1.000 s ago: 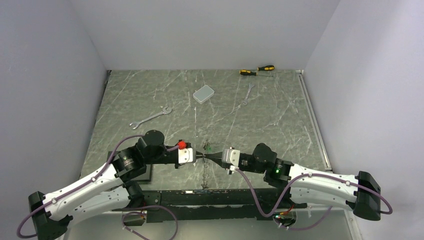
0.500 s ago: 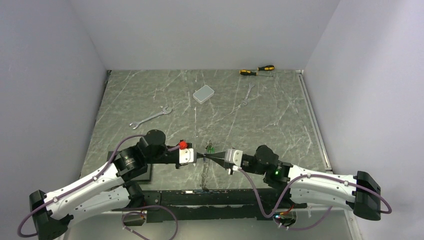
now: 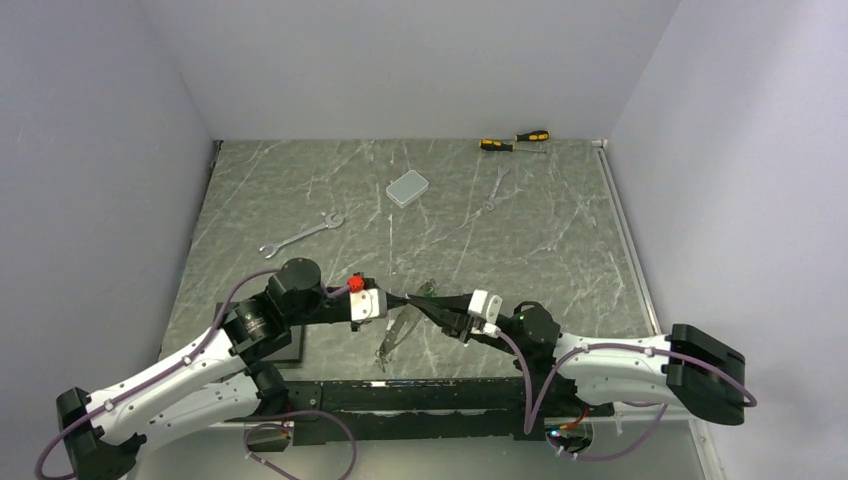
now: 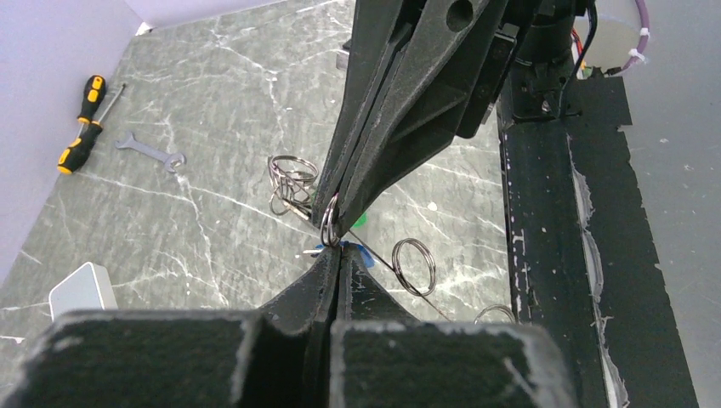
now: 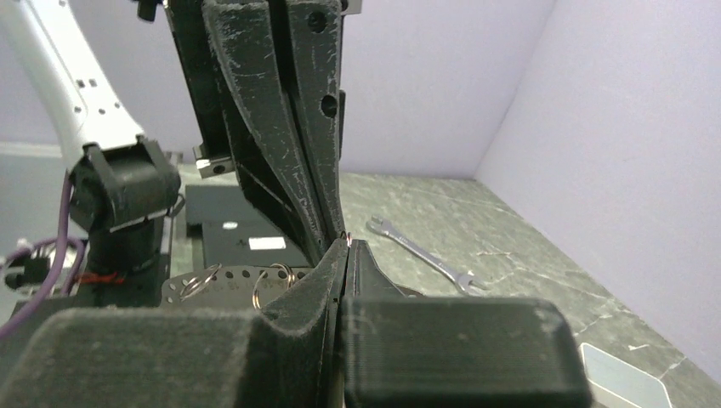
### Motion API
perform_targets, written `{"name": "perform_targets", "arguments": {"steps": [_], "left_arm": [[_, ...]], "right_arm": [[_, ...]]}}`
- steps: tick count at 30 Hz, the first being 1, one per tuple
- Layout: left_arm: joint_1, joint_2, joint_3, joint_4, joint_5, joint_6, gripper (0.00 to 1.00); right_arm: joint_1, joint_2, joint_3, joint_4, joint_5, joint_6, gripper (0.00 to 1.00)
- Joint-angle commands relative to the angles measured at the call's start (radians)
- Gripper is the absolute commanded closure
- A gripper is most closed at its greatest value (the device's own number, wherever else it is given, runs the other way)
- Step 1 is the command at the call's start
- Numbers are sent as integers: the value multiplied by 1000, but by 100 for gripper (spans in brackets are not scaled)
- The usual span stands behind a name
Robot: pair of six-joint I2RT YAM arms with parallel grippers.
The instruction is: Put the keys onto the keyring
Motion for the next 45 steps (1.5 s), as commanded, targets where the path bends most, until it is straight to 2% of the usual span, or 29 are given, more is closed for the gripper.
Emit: {"name": "perform_targets", "arguments": {"steps": [1, 11, 13, 19, 23, 27, 35, 45], "left_arm": [[-1, -1, -2, 67, 89, -43, 100], [2, -42, 4, 15, 20, -16, 100], [3, -48, 2, 12, 17, -12, 95], [4, -60, 0, 13, 24, -9, 72], [4, -76, -6, 21, 28, -9, 67], [6, -94, -16, 35, 22, -13, 66], [10, -97, -21, 49, 41, -21, 65], [14, -72, -16, 52, 79, -25, 72]], "right_arm": [[-4, 56, 2, 343, 86, 53, 100], [-3, 13, -1, 241, 19, 56, 100], [-3, -2, -9, 234, 13, 62, 100], [-4, -15, -7, 190, -38, 68, 100], [-3, -18, -3, 172, -45, 68, 100], [-3, -25, 13, 114, -81, 64, 100], [-3, -17, 22, 105, -117, 77, 100], [-4, 12, 38, 124, -137, 85, 100]]}}
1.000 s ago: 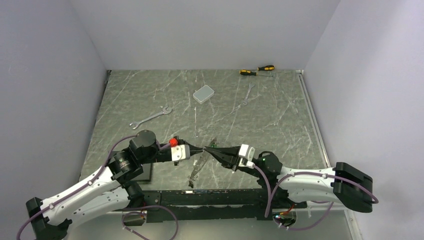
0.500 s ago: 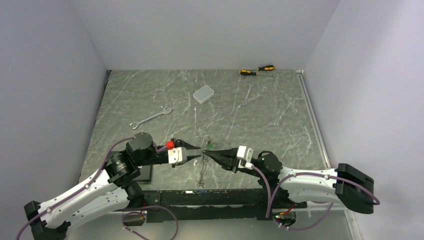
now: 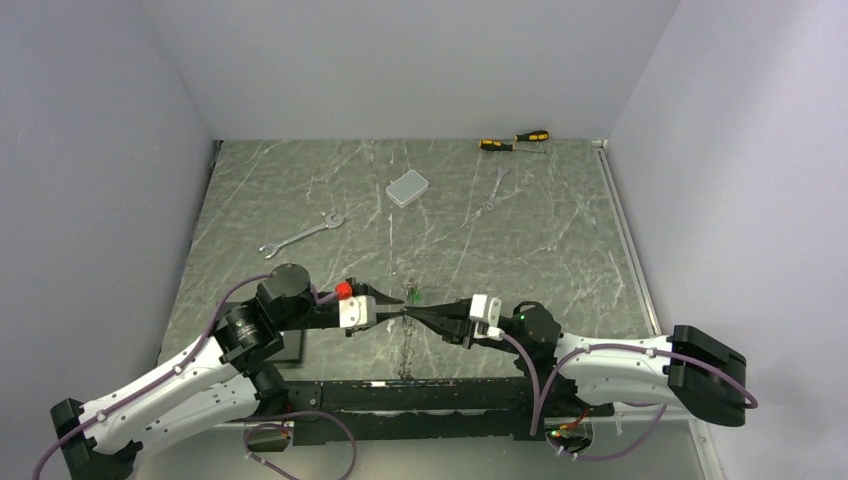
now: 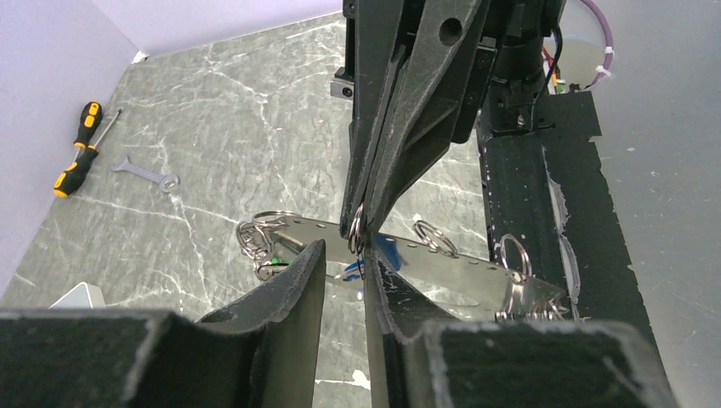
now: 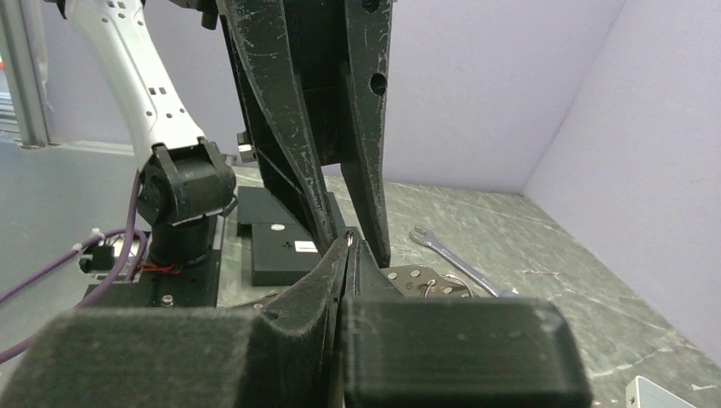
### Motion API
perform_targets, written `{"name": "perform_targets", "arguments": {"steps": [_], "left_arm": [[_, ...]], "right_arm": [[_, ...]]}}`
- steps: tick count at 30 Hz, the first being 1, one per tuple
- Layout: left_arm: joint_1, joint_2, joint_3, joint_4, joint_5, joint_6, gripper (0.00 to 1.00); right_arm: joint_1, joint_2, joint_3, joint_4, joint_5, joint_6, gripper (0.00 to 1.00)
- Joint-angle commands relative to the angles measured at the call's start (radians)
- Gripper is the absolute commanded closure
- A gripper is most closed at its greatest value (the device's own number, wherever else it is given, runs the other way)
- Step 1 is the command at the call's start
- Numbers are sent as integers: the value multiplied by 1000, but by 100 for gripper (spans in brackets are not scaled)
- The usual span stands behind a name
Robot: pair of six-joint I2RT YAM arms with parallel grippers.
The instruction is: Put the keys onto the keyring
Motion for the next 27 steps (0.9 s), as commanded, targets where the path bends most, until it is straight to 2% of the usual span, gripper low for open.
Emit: {"name": "perform_targets", "arguments": {"steps": [1, 5, 9, 14, 15, 18, 20, 23, 27], "left_arm": [[3, -3, 4, 43, 41, -11, 73], [4, -6, 3, 45, 47, -9, 81], [4, 3, 10, 30, 59, -1, 100], [5, -2, 7, 30, 56, 4, 100], [5, -4, 10, 21, 48, 9, 100], [4, -7, 20, -22, 12, 38, 100], [4, -9, 25, -49, -15, 54, 100], [5, 4, 40, -88, -42, 80, 100], [3, 67, 82, -145, -57, 118, 100]], "right_arm": [[-3, 2, 49, 79, -28, 22, 100], [-2, 5, 49, 85, -32, 26, 100], [-2, 10, 51, 91, -36, 30, 100], [-2, 6, 54, 74, -30, 36, 100], [-3, -2, 54, 53, -22, 34, 94], [-3, -59, 48, -43, 21, 16, 67], [-2, -116, 43, -118, 67, 2, 52], [-3, -217, 72, -318, 117, -32, 43], [-2, -307, 168, -700, 134, -56, 41]]}}
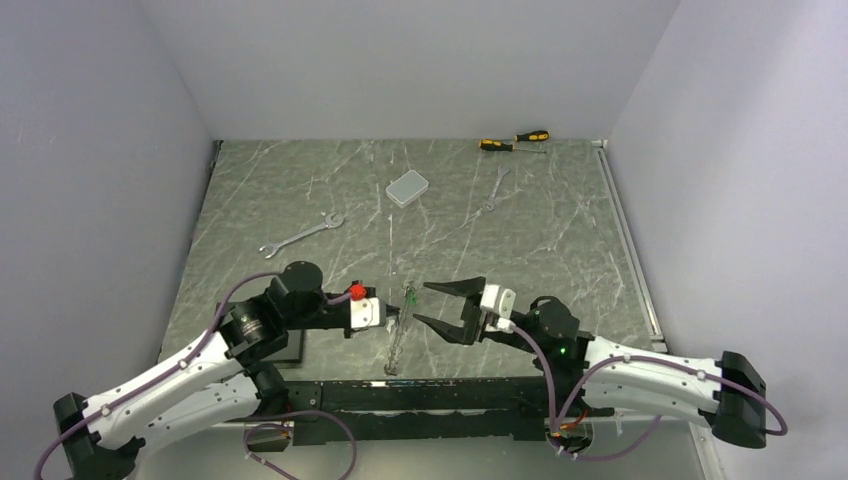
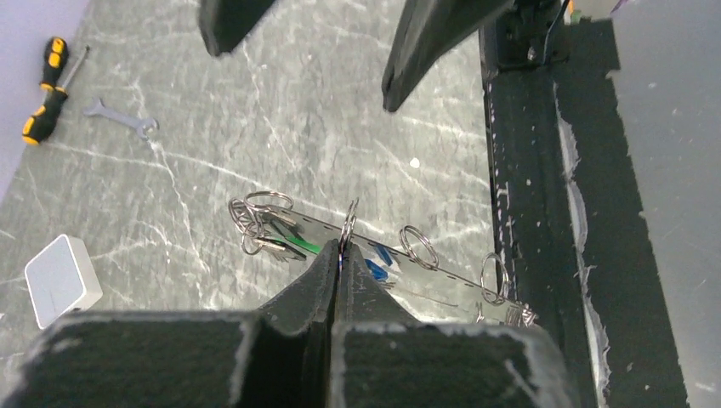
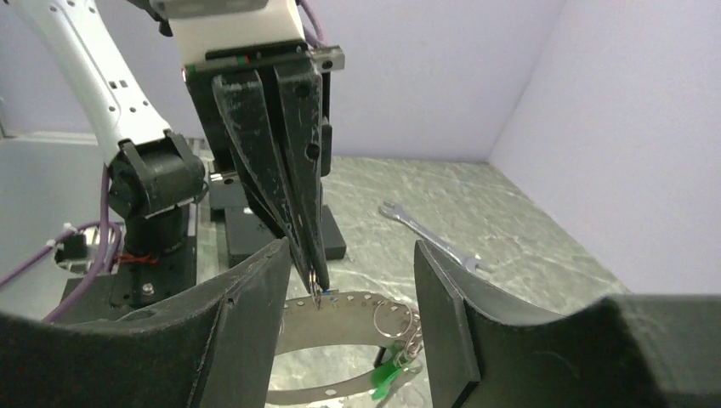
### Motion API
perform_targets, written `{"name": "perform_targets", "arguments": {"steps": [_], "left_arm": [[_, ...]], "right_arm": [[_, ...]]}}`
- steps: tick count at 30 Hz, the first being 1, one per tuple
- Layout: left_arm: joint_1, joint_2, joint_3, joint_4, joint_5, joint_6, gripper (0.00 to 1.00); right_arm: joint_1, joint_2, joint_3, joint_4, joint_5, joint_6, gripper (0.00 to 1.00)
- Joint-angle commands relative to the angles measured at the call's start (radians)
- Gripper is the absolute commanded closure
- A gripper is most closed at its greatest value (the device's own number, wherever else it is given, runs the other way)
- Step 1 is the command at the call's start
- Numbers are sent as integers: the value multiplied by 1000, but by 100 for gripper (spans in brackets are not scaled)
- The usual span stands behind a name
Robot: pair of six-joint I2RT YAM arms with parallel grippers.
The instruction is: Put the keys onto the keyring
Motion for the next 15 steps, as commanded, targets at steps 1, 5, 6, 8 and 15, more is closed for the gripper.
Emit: {"name": "perform_targets", "arguments": {"steps": [1, 5, 6, 8, 15], "left_arm": [[0, 58, 82, -33, -31, 64, 100], [-1, 115, 111, -63, -37, 88, 100], [-1, 127, 118, -69, -36, 90, 100], [-1, 143, 119, -65, -30, 87, 100], [0, 161, 102, -30, 22, 59, 100]], "right_arm": [[1, -64, 149, -450, 48, -31, 41], [1, -24, 263, -686, 48, -31, 41], [1, -17, 272, -710, 48, -31, 41], [1, -8, 280, -722, 48, -31, 41], [1, 68, 277, -667, 48, -31, 41]]}}
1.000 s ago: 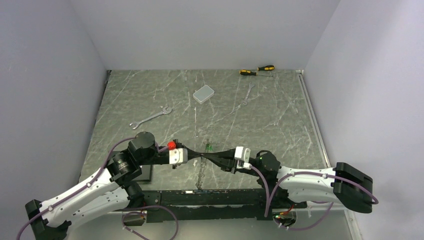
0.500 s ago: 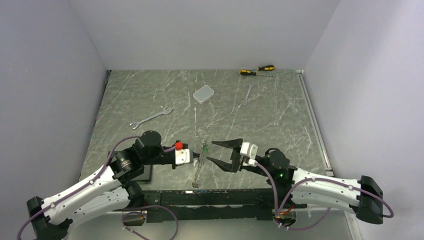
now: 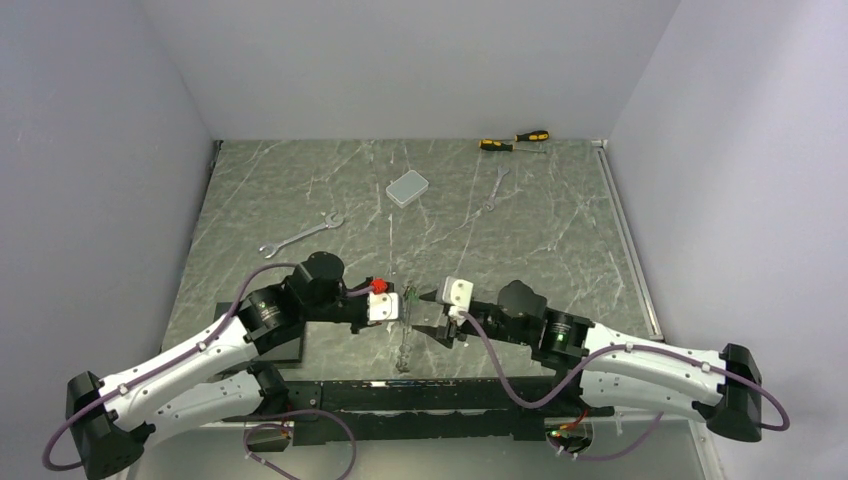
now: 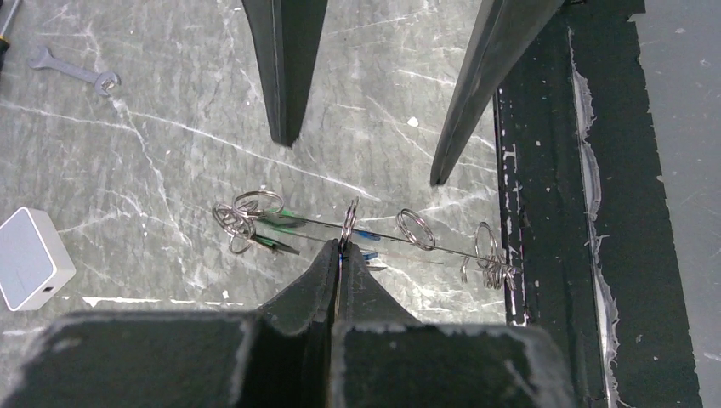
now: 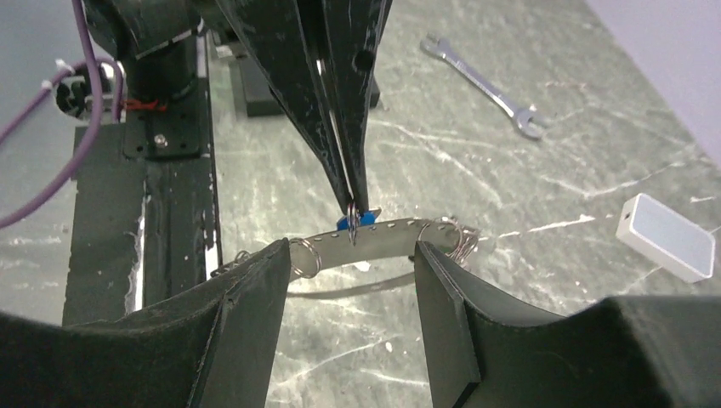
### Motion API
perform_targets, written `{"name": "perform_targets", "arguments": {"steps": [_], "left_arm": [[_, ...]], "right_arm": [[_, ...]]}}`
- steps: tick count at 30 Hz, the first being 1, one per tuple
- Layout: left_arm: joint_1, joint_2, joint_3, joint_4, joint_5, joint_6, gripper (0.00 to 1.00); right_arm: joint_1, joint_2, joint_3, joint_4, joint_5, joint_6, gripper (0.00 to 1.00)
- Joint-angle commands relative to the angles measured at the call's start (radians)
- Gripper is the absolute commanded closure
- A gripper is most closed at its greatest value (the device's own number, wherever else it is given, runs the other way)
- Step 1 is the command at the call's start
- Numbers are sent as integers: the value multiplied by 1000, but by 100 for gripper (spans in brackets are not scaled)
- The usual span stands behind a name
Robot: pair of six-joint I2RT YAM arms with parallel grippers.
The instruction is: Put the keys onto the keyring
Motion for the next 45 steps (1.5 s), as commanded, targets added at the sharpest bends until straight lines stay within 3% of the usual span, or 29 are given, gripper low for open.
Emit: {"name": "perform_targets", "arguments": {"steps": [1, 12, 13, 14, 16, 22, 36, 39, 41, 45], "left_arm": [[0, 3, 34, 59, 61, -7, 100], [-1, 7, 30, 50, 75, -7, 100], [-1, 8, 30, 48, 75, -7, 100], [1, 8, 30, 46, 74, -7, 100], [0, 10, 30, 44, 75, -7, 100], [0, 14, 30, 38, 74, -6, 100], [1, 15, 29, 38, 78, -7, 100], [1, 15, 29, 38, 78, -9, 100], [3, 16, 29, 38, 78, -9, 100], [3, 17, 28, 36, 75, -10, 100]], "right_arm": [[1, 44, 30, 22, 19, -9, 41], [1, 107, 29, 120, 19, -9, 41], [1, 111, 31, 121, 73, 104, 21], [1, 114, 32, 123, 26, -112, 70], [1, 118, 32, 126, 11, -141, 81], [0, 131, 39, 129, -6, -136, 90], [1, 156, 48, 153, -29, -132, 85], [1, 156, 46, 157, -29, -132, 91], [0, 158, 43, 160, -30, -133, 100], [1, 150, 30, 182, -46, -133, 100]]}}
